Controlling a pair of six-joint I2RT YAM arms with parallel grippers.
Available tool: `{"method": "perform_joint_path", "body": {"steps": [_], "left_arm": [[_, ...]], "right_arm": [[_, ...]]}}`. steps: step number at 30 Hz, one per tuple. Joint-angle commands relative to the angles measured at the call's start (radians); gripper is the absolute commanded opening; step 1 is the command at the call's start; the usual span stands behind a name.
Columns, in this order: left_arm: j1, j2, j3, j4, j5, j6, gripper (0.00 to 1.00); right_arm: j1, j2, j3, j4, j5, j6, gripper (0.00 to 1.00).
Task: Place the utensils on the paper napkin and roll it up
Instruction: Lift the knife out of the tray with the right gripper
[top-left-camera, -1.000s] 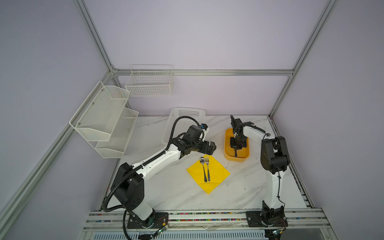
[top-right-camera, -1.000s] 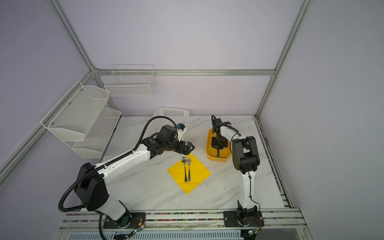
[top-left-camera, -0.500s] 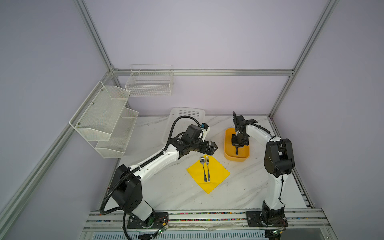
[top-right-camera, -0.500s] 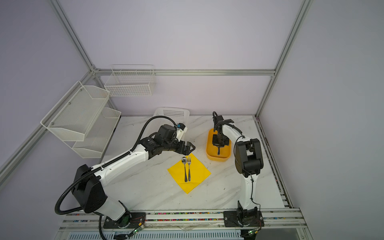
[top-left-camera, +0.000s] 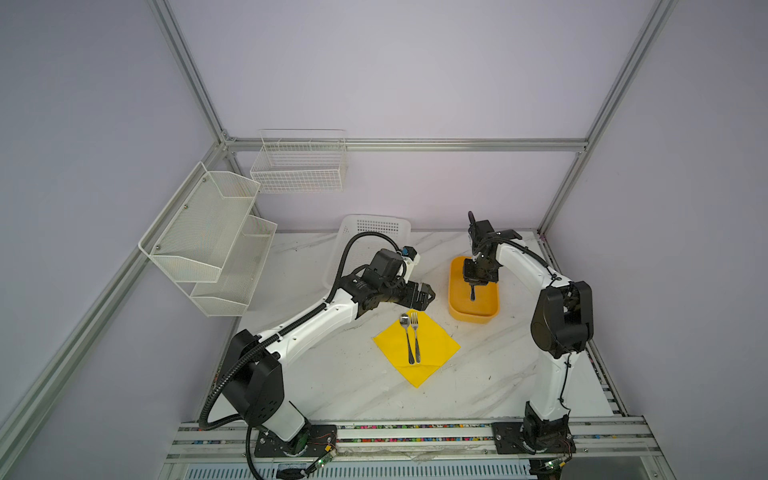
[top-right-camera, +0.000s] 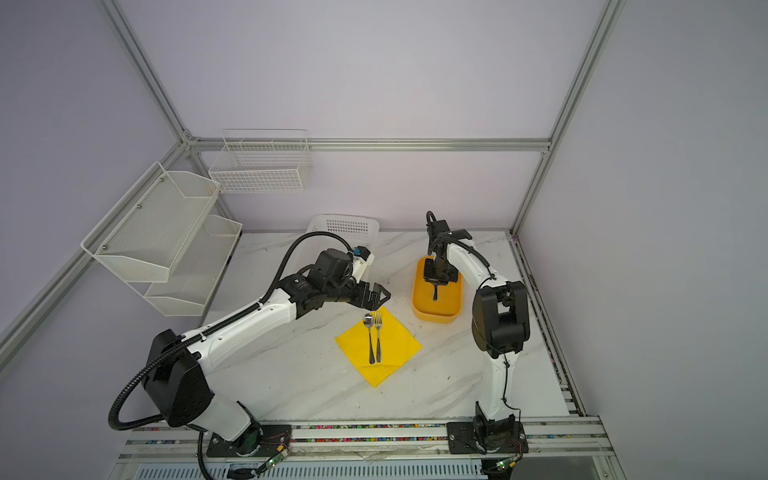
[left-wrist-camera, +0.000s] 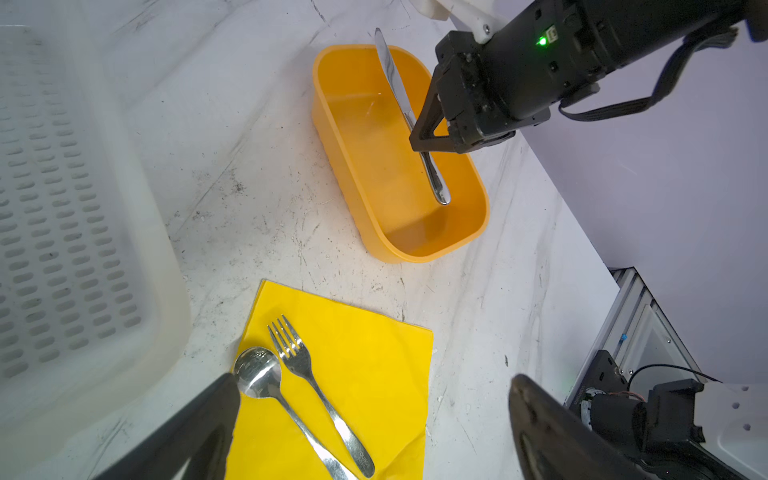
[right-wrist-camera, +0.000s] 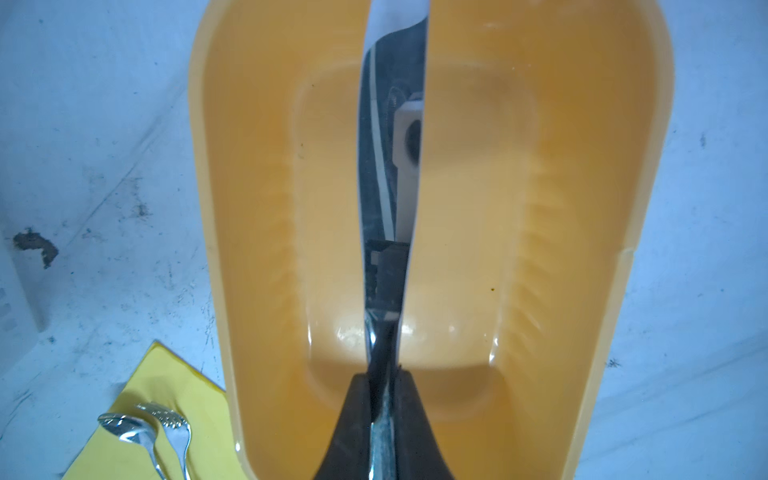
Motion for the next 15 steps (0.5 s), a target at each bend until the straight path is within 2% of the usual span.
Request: {"method": "perform_joint_path", "body": {"steps": [1, 9, 15], "left_arm": [[0.002, -0.049, -0.039, 0.014, -0.007, -0.006, 1.00], [0.002, -0.097, -0.081, 0.013, -0.033, -0.025, 1.00], [0.002, -0.198, -0.191, 0.045, -0.044, -0.083, 1.00]], "right_arm": [[0.023, -0.069, -0.010, -0.048, -0.028, -0.013, 0.12], [0.125, -0.182, -0.118, -0.036, -0.051, 0.019, 0.12], [0.233, -0.270, -0.232, 0.004, -0.069, 0.064, 0.13]]}}
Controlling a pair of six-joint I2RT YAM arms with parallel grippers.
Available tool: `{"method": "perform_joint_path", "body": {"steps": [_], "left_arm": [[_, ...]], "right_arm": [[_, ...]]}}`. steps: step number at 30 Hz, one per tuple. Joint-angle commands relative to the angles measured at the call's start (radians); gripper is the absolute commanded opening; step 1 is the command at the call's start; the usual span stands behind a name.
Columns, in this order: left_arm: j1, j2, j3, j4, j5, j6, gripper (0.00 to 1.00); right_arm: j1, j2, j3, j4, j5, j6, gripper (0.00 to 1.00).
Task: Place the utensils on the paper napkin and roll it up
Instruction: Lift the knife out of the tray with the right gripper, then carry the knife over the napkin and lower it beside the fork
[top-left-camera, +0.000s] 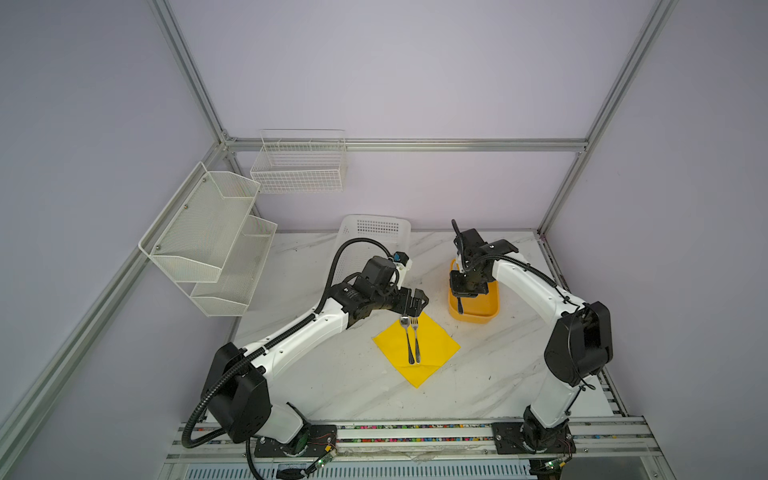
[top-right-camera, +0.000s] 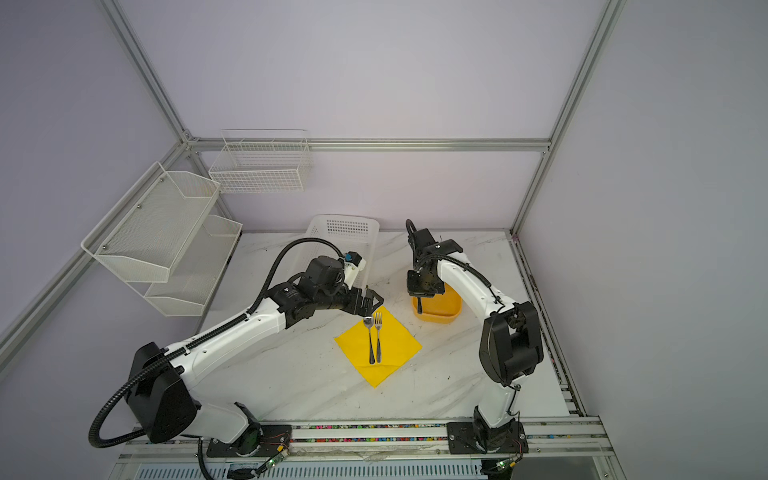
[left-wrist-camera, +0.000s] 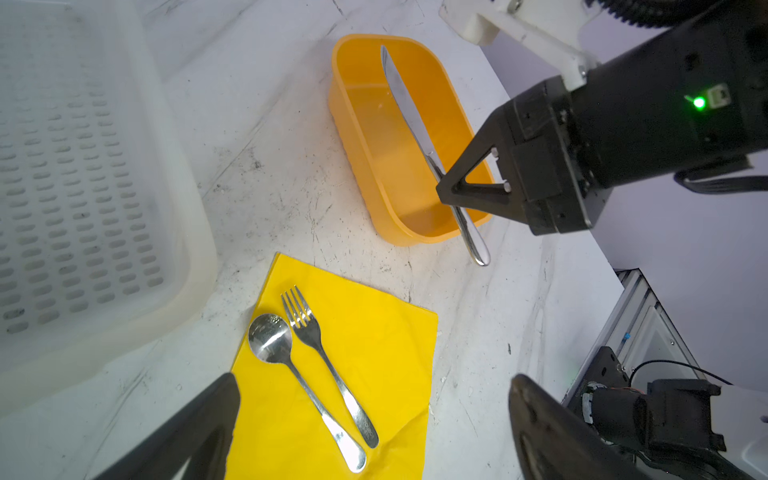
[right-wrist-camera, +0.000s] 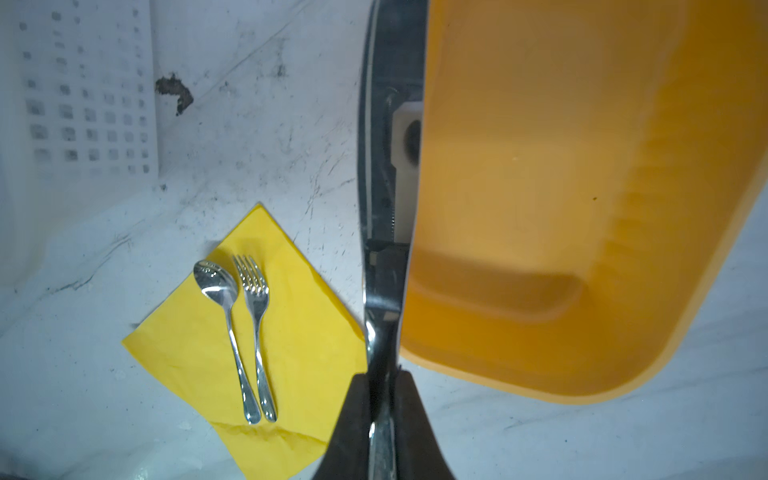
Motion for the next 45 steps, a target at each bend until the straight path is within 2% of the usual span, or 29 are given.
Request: {"method": "perform_joint_path", "body": {"steps": [1, 9, 16, 35, 45], "left_arm": [[0.001, -0.090, -0.080, 0.043, -0.008, -0.054, 1.00], [-0.014, -0.240, -0.245, 0.060, 0.006, -0.085, 1.00], [-0.016, -0.324, -0.339, 0.075, -0.009, -0.130, 1.00], [-0.016, -0.292, -0.337, 0.088, -0.011, -0.143, 1.00], [-0.016, -0.287, -0.340, 0.099, -0.014, -0.141, 1.00]], "right_arm": [[0.048, -0.056, -0.060, 0.028, -0.014, 0.042, 0.13], [0.182, -0.112, -0.233, 0.160, -0.052, 0.150, 0.13], [0.262, -0.064, -0.303, 0.265, -0.073, 0.203, 0.13], [0.273, 0.003, -0.414, 0.400, -0.098, 0.247, 0.12], [0.273, 0.049, -0.400, 0.425, -0.117, 0.261, 0.12]]}}
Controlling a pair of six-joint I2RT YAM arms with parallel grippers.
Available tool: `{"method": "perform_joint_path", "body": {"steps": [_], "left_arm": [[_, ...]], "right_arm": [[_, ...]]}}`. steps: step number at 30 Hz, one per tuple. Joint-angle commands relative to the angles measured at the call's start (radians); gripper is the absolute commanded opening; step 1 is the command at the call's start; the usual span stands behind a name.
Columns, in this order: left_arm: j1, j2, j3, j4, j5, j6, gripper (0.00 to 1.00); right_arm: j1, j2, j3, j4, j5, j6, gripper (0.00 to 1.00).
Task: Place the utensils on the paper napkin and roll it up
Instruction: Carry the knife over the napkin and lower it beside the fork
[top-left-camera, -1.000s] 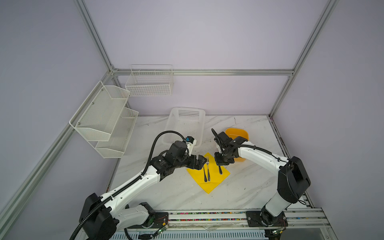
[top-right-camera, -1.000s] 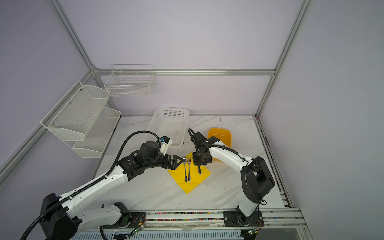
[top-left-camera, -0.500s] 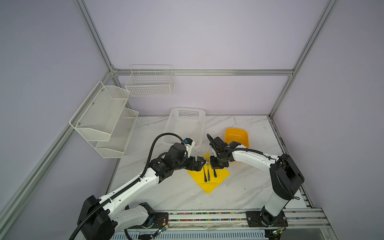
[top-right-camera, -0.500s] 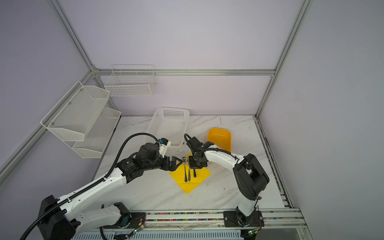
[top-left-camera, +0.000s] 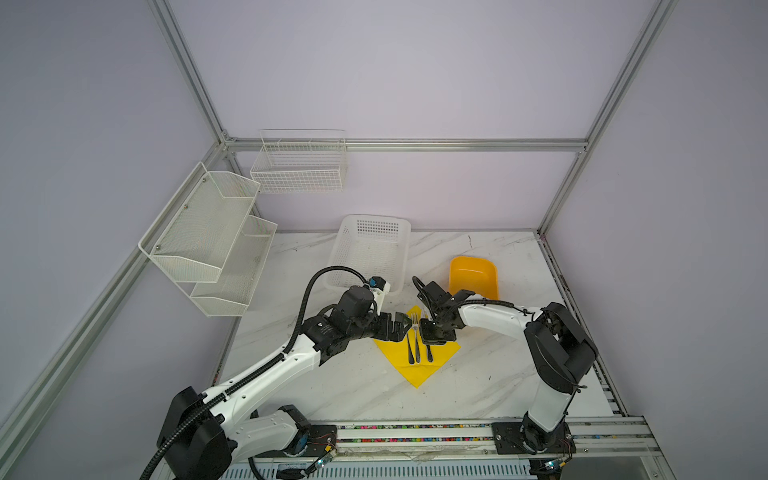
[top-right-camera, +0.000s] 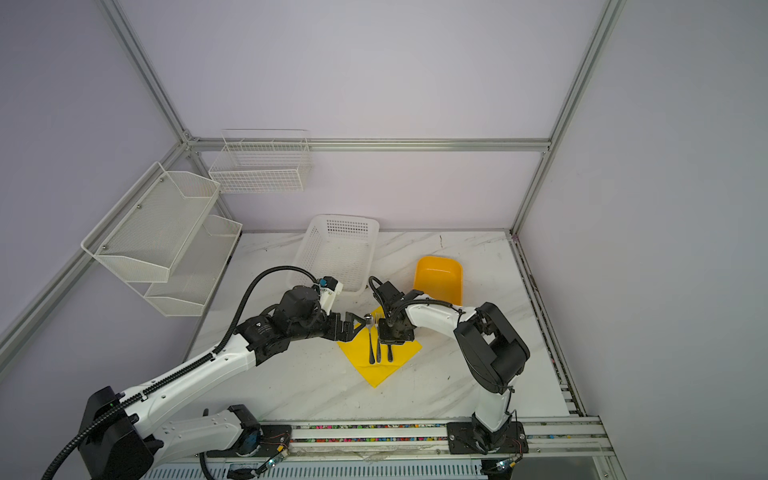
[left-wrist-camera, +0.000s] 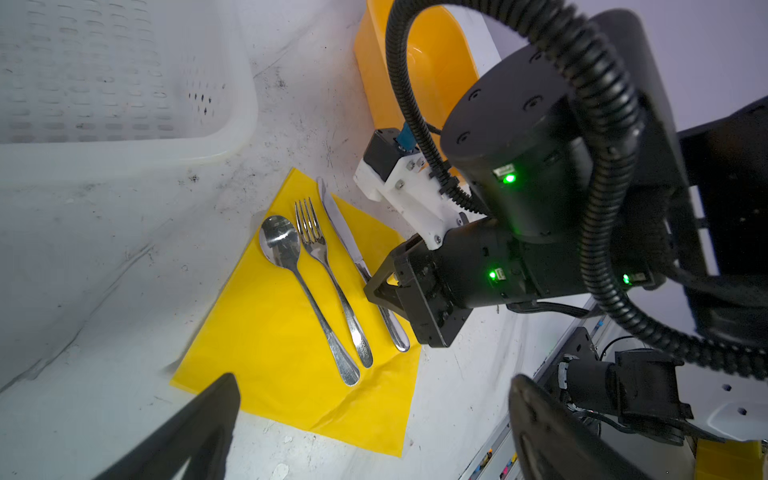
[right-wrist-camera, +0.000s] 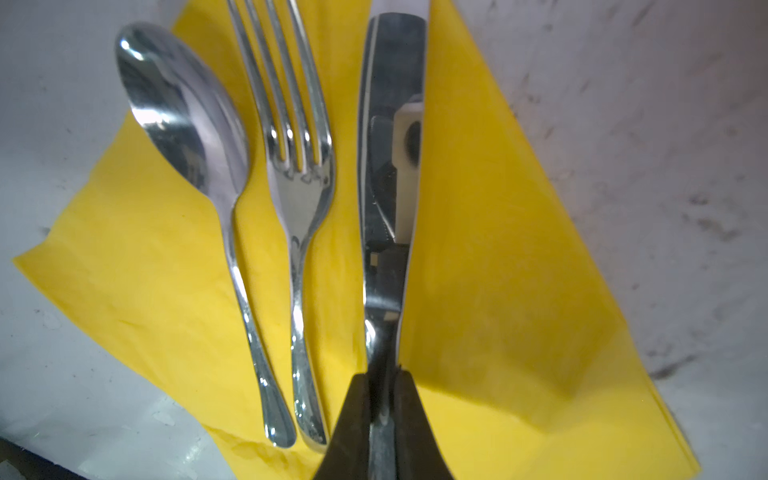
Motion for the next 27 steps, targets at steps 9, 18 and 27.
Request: {"method": "perform_joint_path", "body": {"steps": [9, 18, 27], "left_arm": [[-0.002, -0.005, -0.019, 0.024, -0.017, 0.011, 1.00], [-0.003, -0.010, -0.017, 0.020, -0.026, 0.008, 0.99], [-0.003, -0.011, -0.017, 0.017, -0.029, 0.005, 1.00]], "right_arm": [[0.006, 0.024, 0.024, 0.016, -0.016, 0.039, 0.12], [0.006, 0.014, 0.028, 0.026, -0.013, 0.046, 0.13], [0.007, 0.027, 0.022, 0.034, -0.018, 0.042, 0.13]]}}
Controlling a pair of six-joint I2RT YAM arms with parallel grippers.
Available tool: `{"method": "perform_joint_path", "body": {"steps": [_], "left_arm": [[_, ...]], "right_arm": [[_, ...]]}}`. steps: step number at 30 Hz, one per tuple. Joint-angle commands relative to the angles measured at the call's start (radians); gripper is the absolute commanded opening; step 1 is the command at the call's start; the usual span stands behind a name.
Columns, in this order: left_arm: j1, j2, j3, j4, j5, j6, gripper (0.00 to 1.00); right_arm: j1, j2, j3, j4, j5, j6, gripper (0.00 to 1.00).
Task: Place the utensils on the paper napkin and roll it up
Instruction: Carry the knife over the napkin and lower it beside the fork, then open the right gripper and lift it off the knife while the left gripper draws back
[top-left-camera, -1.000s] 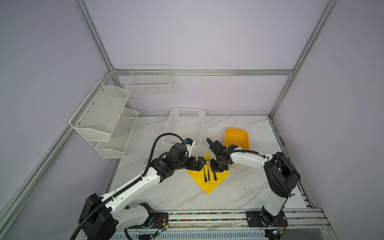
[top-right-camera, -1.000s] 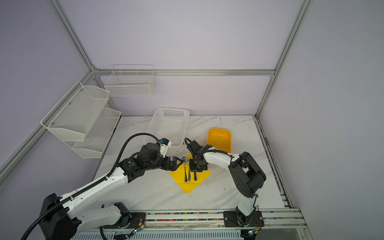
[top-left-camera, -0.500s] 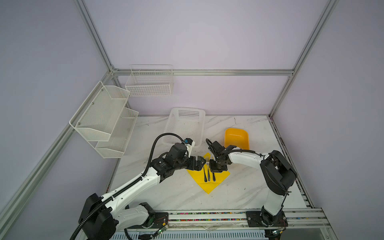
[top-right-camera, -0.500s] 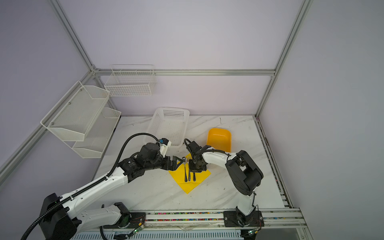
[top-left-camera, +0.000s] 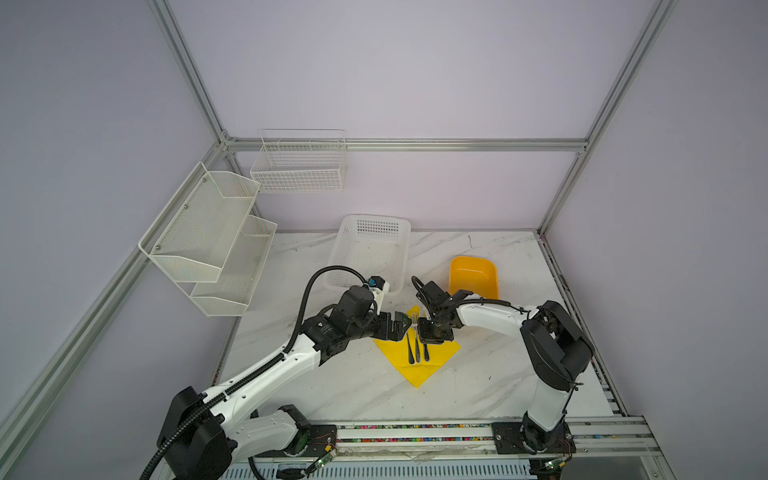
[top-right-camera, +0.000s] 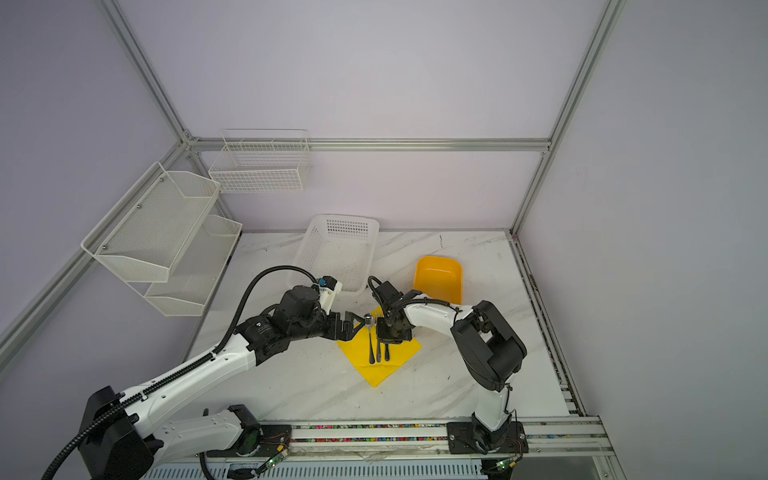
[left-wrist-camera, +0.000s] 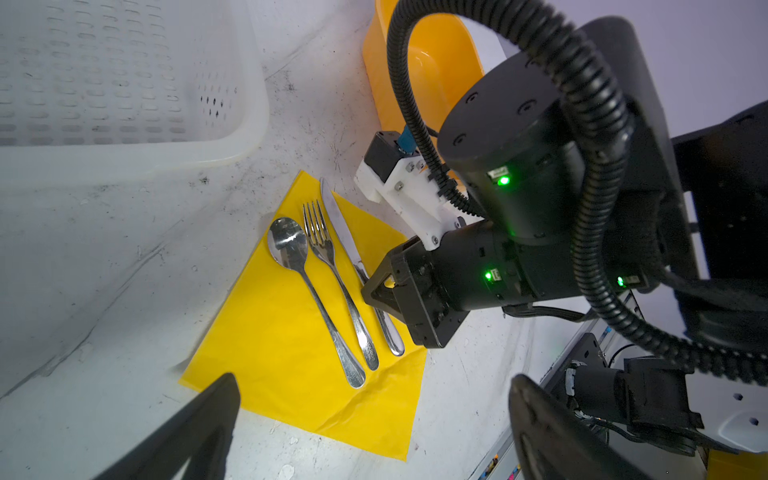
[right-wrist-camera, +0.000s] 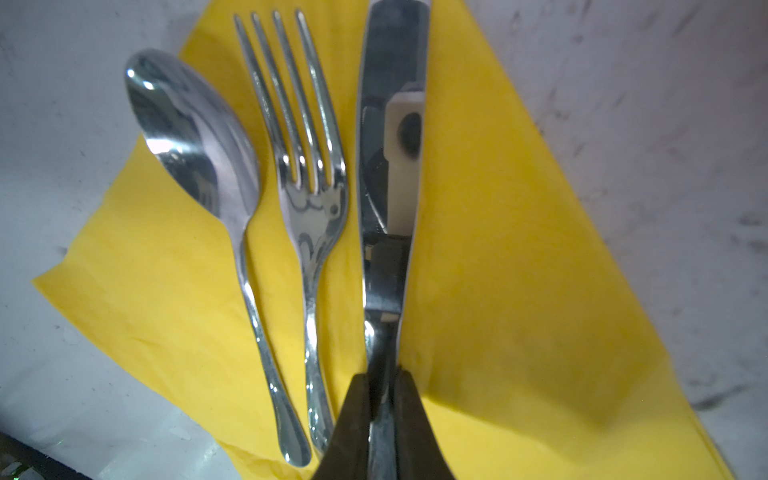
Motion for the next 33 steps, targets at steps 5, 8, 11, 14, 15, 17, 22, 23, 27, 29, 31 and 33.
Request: {"method": "perform_joint_path", "body": {"steps": [5, 8, 11, 14, 15, 17, 22, 23, 27, 29, 31, 33], "left_arm": [[-0.002, -0.003, -0.013, 0.013, -0.010, 0.007, 1.00], [-0.002, 0.003, -0.009, 0.013, -0.011, 0.004, 1.00], [-0.002, 0.007, -0.005, 0.014, -0.012, 0.003, 1.00], [-0.002, 0.011, -0.004, 0.014, -0.015, 0.005, 1.00], [-0.003, 0.013, -0.004, 0.014, -0.015, 0.006, 1.00], [-0.002, 0.017, -0.001, 0.013, -0.008, 0.007, 1.00], [-0.002, 0.027, -0.001, 0.013, -0.008, 0.005, 1.00], [-0.002, 0.029, 0.001, 0.013, -0.007, 0.002, 1.00], [-0.002, 0.029, -0.003, 0.022, -0.009, -0.006, 1.00], [-0.002, 0.030, 0.000, 0.019, -0.005, -0.005, 1.00], [-0.003, 0.029, 0.002, 0.017, -0.007, -0.005, 1.00], [-0.002, 0.029, 0.002, 0.017, -0.012, -0.005, 1.00]], "right_arm": [[0.006, 0.006, 0.016, 0.009, -0.009, 0.007, 0.14], [0.006, 0.007, 0.018, 0.002, -0.004, 0.004, 0.15], [0.006, 0.007, 0.013, -0.002, -0.001, 0.003, 0.16], [0.006, 0.004, 0.007, -0.008, -0.002, -0.006, 0.17], [0.006, 0.000, 0.005, -0.006, -0.003, -0.006, 0.17], [0.006, -0.007, -0.005, 0.010, -0.023, -0.009, 0.18], [0.006, -0.034, -0.029, 0.023, -0.024, 0.006, 0.18], [0.006, -0.035, -0.032, 0.027, -0.038, 0.005, 0.18], [0.005, -0.044, -0.035, 0.015, -0.028, 0.014, 0.18], [0.005, -0.050, -0.040, 0.013, -0.029, 0.015, 0.18], [0.005, -0.061, -0.039, 0.014, -0.034, 0.009, 0.18], [0.005, -0.081, -0.044, 0.026, -0.043, 0.011, 0.18]]}}
